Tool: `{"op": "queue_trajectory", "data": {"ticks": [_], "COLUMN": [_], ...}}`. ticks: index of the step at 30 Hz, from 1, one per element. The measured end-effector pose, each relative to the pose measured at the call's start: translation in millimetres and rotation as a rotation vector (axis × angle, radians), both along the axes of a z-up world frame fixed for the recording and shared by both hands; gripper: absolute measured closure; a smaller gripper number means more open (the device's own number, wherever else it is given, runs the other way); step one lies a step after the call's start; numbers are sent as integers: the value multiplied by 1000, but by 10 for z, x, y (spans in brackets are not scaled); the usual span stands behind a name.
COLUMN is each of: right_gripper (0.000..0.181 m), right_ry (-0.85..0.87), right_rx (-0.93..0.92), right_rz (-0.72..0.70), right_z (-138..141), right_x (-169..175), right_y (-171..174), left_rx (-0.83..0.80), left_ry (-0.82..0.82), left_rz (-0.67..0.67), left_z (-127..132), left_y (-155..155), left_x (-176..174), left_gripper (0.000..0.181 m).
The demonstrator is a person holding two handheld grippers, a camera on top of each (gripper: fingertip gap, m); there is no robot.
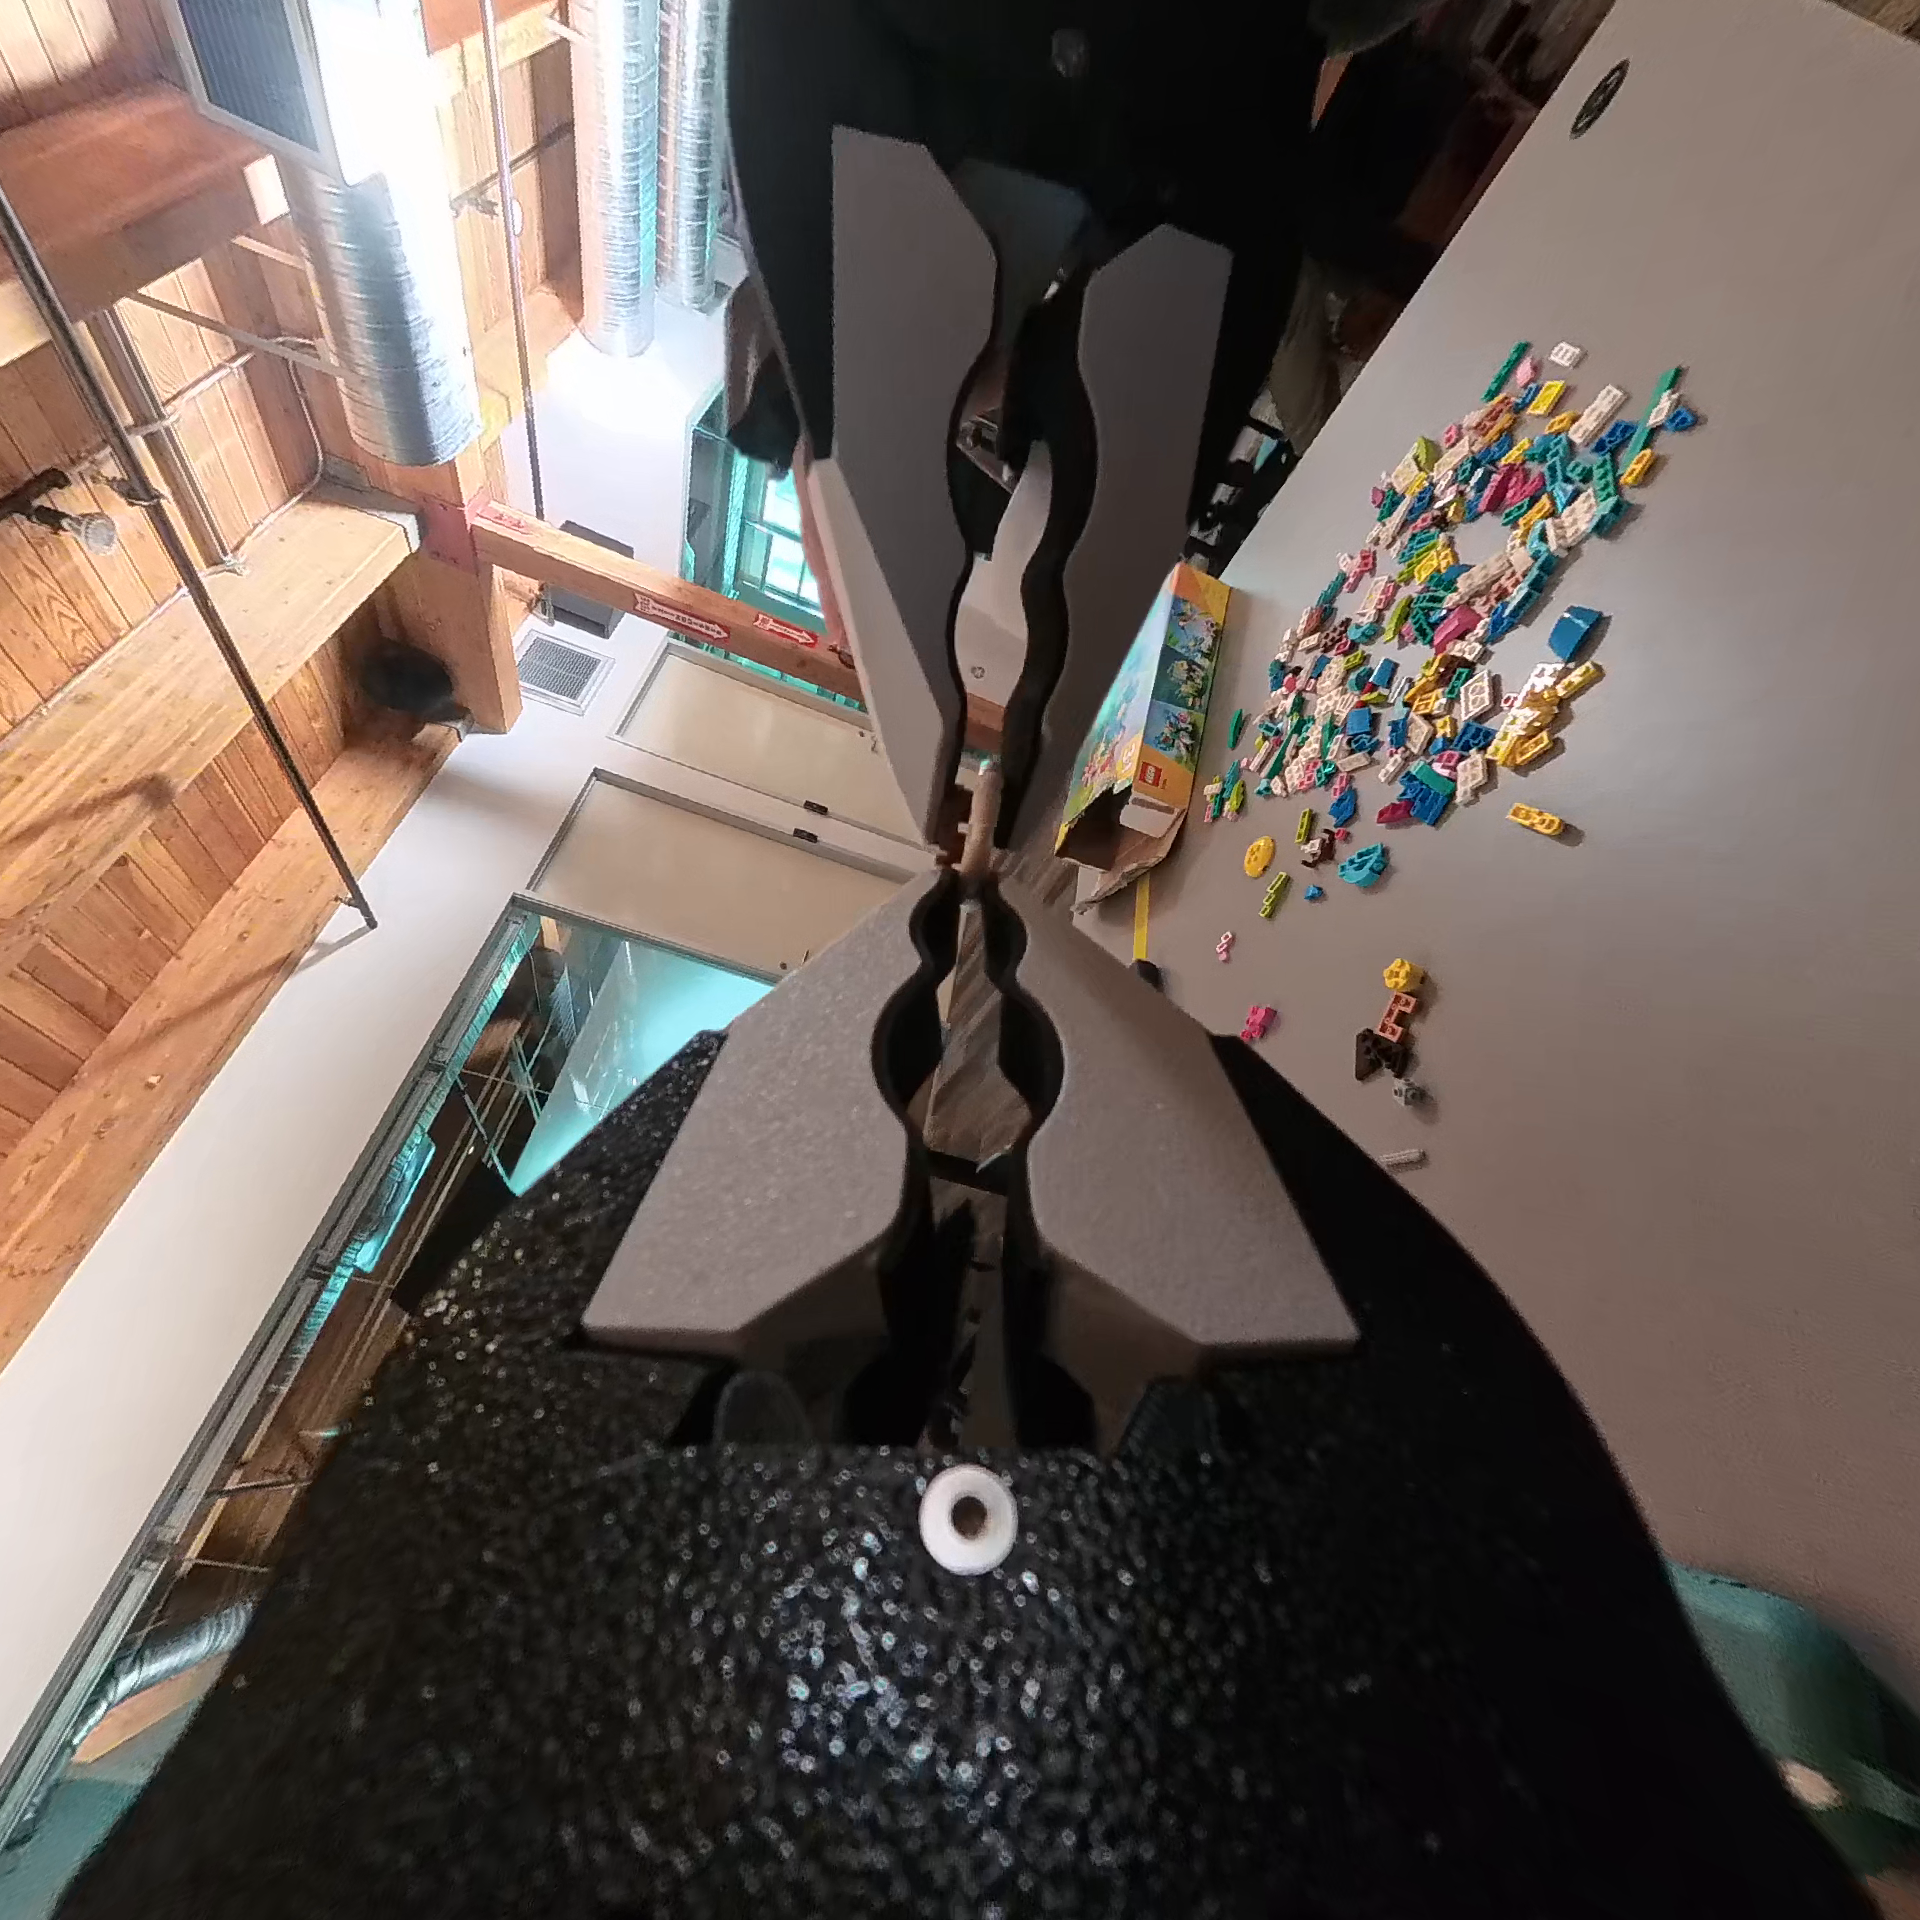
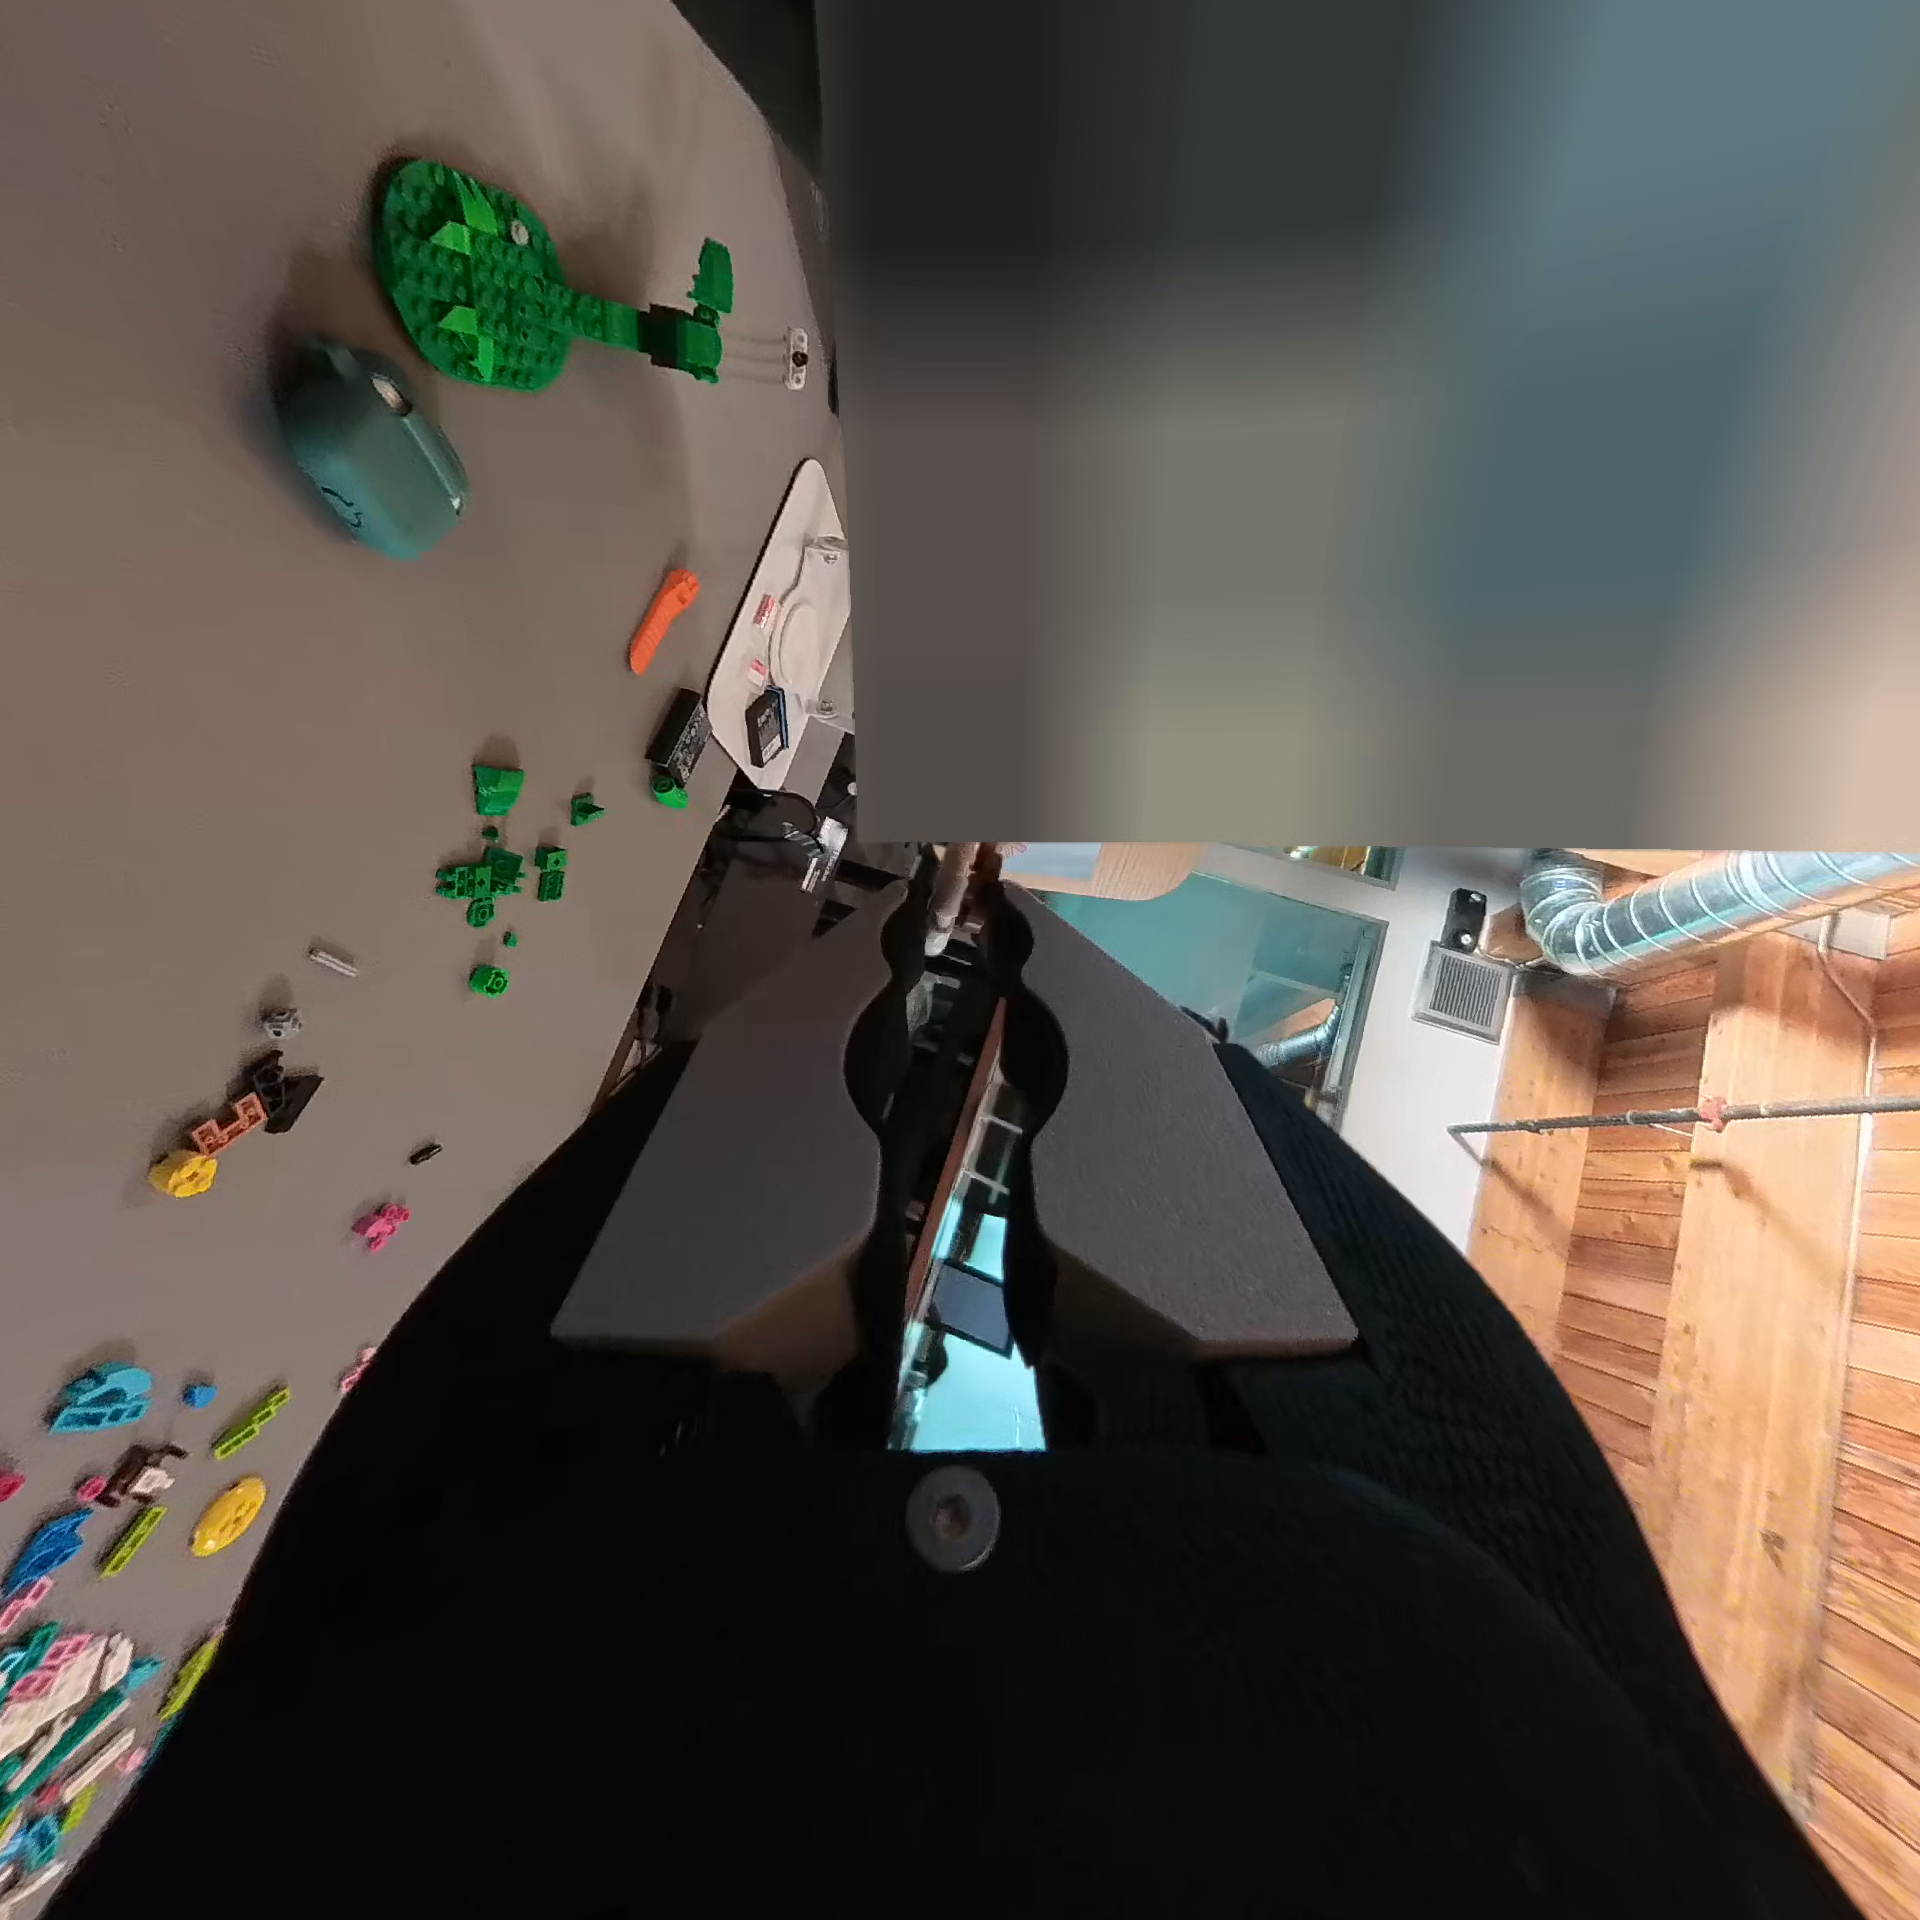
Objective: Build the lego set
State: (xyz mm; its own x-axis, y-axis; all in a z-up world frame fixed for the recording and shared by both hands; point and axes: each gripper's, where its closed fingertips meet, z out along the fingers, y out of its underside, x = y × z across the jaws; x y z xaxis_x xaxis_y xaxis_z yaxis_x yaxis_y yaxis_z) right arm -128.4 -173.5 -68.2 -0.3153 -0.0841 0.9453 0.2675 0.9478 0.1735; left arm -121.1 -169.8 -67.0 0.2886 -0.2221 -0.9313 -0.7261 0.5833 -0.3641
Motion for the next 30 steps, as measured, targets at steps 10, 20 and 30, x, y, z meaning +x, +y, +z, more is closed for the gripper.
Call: {"op": "queue_trajectory", "data": {"ticks": [10,20,30], "right_gripper": [172,172,161], "right_ry": [27,-44,22], "right_rx": [-141,-367,-393], "right_rz": [9,76,102], "right_z": [87,-3,47], "right_x": [16,39,-4], "right_y": [4,-133,-111], "left_rx": [66,43,29], "left_ry": [-85,-87,-84], "left_rz": [-48,-193,-160], "left_z": [84,39,58], "left_y": [15,-114,-85], "left_x": [27,113,63], "left_gripper": [173,172,178]}}
